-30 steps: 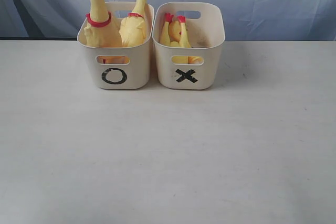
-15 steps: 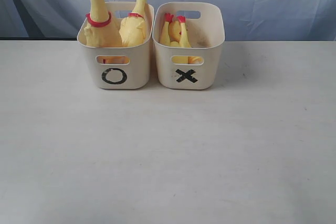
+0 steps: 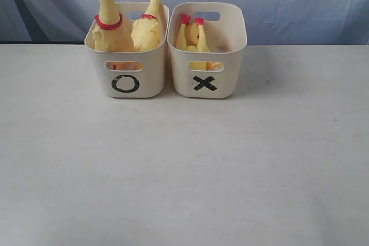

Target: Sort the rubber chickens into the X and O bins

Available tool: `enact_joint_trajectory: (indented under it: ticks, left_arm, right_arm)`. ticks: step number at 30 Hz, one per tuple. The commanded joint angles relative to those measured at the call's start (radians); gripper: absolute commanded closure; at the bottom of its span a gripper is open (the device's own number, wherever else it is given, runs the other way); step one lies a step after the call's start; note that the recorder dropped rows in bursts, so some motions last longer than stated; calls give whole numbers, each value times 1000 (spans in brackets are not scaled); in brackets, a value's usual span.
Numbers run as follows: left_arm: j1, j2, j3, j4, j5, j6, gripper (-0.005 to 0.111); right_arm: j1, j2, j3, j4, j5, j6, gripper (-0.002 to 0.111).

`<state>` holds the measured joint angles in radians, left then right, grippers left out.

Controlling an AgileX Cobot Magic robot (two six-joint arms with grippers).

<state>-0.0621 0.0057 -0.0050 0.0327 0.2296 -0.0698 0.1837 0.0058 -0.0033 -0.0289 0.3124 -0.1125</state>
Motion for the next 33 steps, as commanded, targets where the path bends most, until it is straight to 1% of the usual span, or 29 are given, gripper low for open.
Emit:
enact_joint_trajectory:
  ticks: [1,11,12,13,15,33]
  left_arm:
    - [1,-6,5,-2,-1,2,107]
    - [1,-6,5,5,-1,4,107]
    - [1,-6,5,5,0,25,107]
    - [1,-6,5,5,0,100,107]
    - [1,-6,5,5,0,147,107]
    - [1,-6,5,-6,-1,132,107]
  right_arm:
    - [-3,-6,3,13,-8,1,109]
    - [-3,-6,3,15,-15,1,109]
    - [-3,-6,3,15,-15,1,109]
    - [-3,-6,3,42,-15,1,109]
    - [-3,-6,3,81,-15,1,109]
    - [-3,-6,3,81,-12,1,109]
